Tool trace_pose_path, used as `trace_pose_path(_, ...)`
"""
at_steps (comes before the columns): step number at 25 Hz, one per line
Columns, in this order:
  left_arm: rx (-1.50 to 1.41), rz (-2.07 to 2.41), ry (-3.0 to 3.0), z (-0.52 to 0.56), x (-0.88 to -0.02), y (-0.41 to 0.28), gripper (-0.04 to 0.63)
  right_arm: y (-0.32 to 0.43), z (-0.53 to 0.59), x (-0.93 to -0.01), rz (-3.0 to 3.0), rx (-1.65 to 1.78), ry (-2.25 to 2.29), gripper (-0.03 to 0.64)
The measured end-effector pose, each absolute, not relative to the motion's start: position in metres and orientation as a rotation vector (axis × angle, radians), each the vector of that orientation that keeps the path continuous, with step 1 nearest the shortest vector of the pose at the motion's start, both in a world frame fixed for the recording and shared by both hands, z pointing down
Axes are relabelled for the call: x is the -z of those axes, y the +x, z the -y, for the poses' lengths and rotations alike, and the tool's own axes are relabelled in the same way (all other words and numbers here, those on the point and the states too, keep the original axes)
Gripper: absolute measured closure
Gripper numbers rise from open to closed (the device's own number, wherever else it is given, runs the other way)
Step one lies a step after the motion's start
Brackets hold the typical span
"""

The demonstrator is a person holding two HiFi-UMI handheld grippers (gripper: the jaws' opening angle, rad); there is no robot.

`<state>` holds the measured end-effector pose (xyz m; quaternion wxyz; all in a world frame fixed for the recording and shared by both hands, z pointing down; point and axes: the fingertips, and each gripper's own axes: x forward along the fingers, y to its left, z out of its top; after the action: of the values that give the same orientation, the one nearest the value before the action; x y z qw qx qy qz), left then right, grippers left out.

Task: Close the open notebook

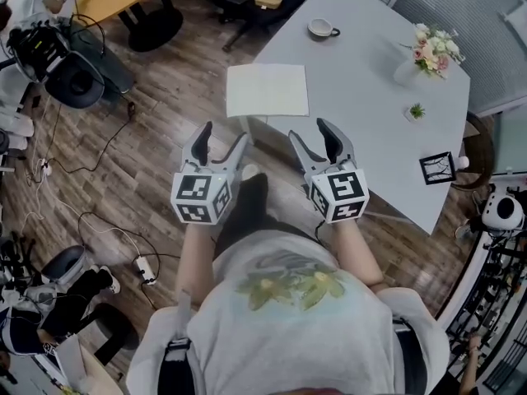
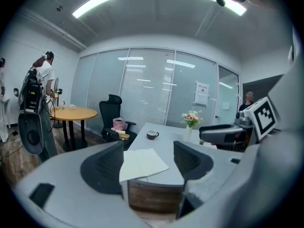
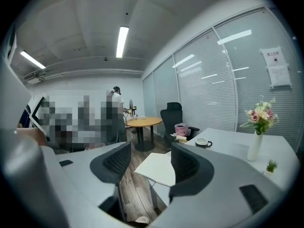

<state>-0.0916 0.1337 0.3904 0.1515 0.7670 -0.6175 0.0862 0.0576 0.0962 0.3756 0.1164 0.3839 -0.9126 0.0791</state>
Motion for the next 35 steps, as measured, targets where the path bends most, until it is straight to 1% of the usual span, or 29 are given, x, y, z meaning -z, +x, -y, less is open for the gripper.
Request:
trace_pose_path(15, -0.296, 1.611, 2.106, -0.058, -0.453, -0.135, 0.284, 0.019, -0.024, -0.444, 2.506, -0.313, 0.996, 0.362)
trace_pose_path(22, -0.269, 1.517, 2.054, -0.023, -0.478, -0.147, 0.284, 0.009, 0.002, -0.475, 2.425, -0.353, 0.923, 0.362)
trace_pose_path(35, -0.310, 1.390, 1.949, 0.021, -0.531, -0.170, 0.284, 0.010, 0.037, -0.550, 2.221, -0.457, 0.872, 0.362)
